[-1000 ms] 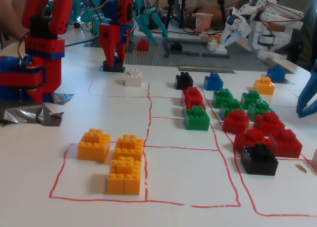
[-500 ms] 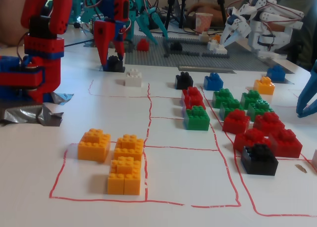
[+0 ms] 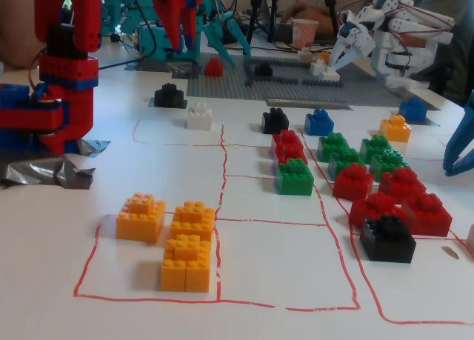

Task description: Grab the block and put it in the grey marker

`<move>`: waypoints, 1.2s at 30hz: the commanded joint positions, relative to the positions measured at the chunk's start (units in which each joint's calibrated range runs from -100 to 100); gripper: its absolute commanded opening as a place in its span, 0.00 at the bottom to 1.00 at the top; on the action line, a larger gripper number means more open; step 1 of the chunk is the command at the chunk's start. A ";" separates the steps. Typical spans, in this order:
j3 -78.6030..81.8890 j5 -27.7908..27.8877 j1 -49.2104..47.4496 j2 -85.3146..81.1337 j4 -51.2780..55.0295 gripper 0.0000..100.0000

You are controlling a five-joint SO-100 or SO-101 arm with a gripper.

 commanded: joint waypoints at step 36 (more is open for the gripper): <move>-5.54 6.06 49.31 -9.65 9.03 0.00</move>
